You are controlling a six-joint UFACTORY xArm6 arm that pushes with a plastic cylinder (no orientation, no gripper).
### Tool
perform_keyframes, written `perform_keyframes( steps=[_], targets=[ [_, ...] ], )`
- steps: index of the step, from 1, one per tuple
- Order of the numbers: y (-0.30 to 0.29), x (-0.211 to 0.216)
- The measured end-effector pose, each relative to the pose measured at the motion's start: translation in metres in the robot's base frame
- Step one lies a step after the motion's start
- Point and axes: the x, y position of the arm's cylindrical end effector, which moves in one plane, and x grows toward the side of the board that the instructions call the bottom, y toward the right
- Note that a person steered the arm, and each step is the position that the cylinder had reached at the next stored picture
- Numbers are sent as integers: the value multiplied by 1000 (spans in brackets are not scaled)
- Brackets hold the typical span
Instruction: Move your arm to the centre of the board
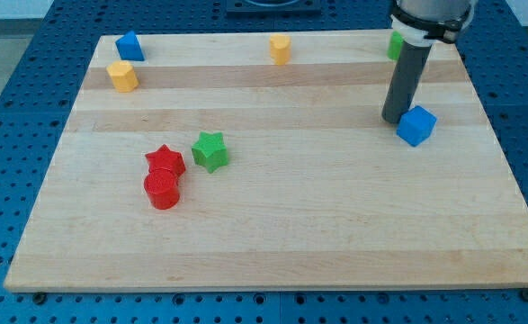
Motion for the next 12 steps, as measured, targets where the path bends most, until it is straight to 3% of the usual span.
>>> perform_keyframes(
  steps=[6,12],
  targets=[
    [-23,-4],
    [-265,-2]
  ],
)
